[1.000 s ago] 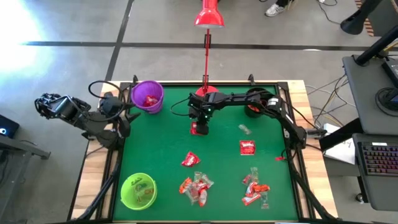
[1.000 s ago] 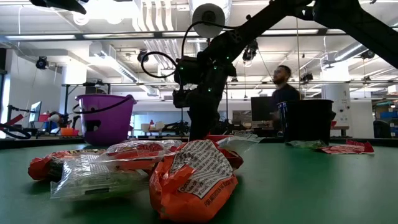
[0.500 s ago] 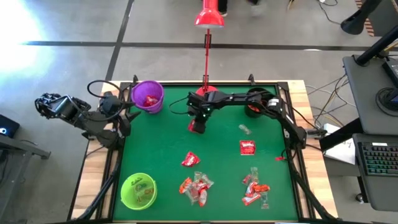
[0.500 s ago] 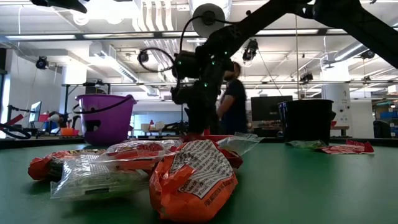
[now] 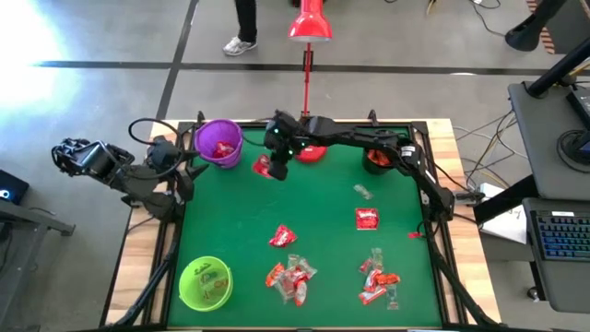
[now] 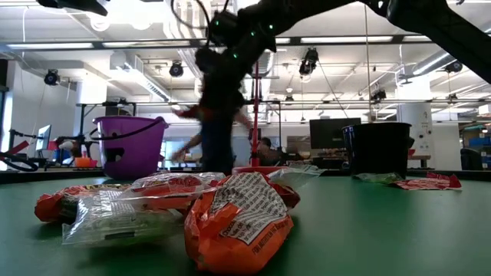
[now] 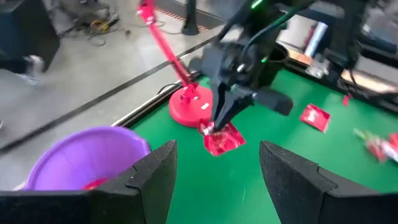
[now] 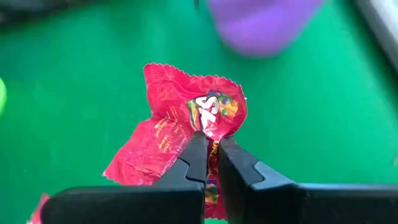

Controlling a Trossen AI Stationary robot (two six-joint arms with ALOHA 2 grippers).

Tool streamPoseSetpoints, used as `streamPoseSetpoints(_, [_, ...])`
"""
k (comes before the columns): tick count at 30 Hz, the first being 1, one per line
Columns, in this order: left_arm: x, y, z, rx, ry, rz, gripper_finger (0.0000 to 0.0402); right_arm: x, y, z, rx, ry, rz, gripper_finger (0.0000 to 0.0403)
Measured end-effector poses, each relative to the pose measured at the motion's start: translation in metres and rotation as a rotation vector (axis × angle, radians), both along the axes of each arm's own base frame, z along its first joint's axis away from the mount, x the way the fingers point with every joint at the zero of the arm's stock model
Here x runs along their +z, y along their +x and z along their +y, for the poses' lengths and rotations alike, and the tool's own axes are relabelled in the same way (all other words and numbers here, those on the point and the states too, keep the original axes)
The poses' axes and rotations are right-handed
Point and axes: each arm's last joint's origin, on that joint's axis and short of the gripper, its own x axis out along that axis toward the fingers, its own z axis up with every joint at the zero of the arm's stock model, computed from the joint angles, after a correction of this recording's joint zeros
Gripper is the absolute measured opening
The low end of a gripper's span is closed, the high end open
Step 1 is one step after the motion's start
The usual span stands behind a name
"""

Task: Sort candy
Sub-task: Put the red candy into the violet bucket

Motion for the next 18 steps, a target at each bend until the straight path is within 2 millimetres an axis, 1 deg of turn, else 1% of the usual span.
streamPoseSetpoints(4, [-0.004,-0.003,0.007,0.141,-0.105,-0.047,0.0210,0.029,0.007,-0.009,-0.029,-0.038,-0.168,0.0011])
streamPoseSetpoints(6, [-0.005,-0.005,0.010,0.206,-0.143,-0.064,0.0208,0.041,0.009,-0.015,-0.053,-0.048,-0.247,0.0011])
streamPoseSetpoints(9, [-0.006,-0.004,0.013,0.264,-0.149,-0.074,0.0205,0.054,0.011,-0.025,-0.093,-0.073,-0.353,0.0011])
streamPoseSetpoints(12, [-0.006,-0.002,0.016,0.309,-0.134,-0.071,0.0202,0.061,0.009,-0.035,-0.134,-0.083,-0.415,0.0011])
streamPoseSetpoints(16, [-0.003,0.000,0.019,0.332,-0.113,-0.095,0.0201,0.062,0.007,-0.044,-0.170,-0.069,-0.434,0.0011])
streamPoseSetpoints(18, [0.000,0.002,0.019,0.328,-0.104,-0.112,0.0201,0.062,0.007,-0.046,-0.177,-0.065,-0.438,0.0011])
